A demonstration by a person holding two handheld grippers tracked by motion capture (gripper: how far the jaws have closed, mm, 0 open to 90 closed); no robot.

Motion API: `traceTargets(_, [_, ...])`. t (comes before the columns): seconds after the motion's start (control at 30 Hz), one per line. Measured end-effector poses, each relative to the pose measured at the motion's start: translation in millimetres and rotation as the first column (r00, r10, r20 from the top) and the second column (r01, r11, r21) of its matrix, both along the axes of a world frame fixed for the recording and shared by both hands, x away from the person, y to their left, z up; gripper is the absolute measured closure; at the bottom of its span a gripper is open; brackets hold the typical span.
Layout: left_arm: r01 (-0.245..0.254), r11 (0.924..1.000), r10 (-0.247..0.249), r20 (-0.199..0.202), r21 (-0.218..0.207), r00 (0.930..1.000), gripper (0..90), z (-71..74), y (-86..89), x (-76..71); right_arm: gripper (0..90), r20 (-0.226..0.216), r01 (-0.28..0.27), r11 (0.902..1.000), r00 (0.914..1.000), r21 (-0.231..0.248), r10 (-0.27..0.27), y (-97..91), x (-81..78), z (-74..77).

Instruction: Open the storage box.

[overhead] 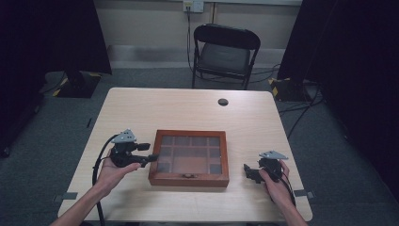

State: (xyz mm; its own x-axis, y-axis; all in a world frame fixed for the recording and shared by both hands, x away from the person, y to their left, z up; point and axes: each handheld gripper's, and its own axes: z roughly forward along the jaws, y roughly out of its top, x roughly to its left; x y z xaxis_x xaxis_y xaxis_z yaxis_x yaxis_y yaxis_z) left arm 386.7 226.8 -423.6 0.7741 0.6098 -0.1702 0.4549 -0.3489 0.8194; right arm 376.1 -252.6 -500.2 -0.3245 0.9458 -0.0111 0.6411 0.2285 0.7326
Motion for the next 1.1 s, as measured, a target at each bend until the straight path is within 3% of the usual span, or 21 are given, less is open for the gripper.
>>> traceTargets(0.3, [0.093, 0.9956, -0.093, -0.029, -0.012, 0.9952, 40.5, 5.4, -25.7, -1.2, 11.6, 0.000, -0.001, 1.0000, 1.0000, 0.000, 0.001, 0.0, 0.0, 0.0])
traceTargets(0.53, [0.179, 0.9838, -0.179, -0.030, -0.006, 0.9834, 44.1, 12.5, -52.5, -3.3, 11.5, 0.000, -0.003, 1.0000, 1.0000, 0.000, 0.003, -0.2, 0.2, 0.0])
traceTargets(0.63, [0.194, 0.9811, -0.193, -0.024, 0.002, 0.9808, 45.2, 12.7, -63.8, -4.2, 11.6, 0.000, -0.004, 1.0000, 1.0000, 0.000, 0.004, -0.3, 0.2, 0.0])
traceTargets(0.8, [0.240, 0.9706, -0.241, -0.034, -0.013, 0.9700, 51.1, 10.2, -79.7, -6.8, 11.6, 0.000, -0.005, 1.0000, 1.0000, 0.000, 0.005, -0.3, 0.2, 0.0])
traceTargets(0.97, [0.299, 0.9541, -0.299, -0.047, -0.010, 0.9530, 58.9, 3.3, -92.5, -11.8, 11.6, 0.000, -0.005, 1.0000, 1.0000, 0.000, 0.005, -0.3, 0.2, 0.0])
traceTargets(1.1, [0.318, 0.9480, -0.318, -0.045, -0.017, 0.9470, 65.4, -2.3, -95.6, -15.5, 11.6, 0.000, -0.005, 1.0000, 1.0000, 0.000, 0.005, -0.3, 0.2, 0.0])
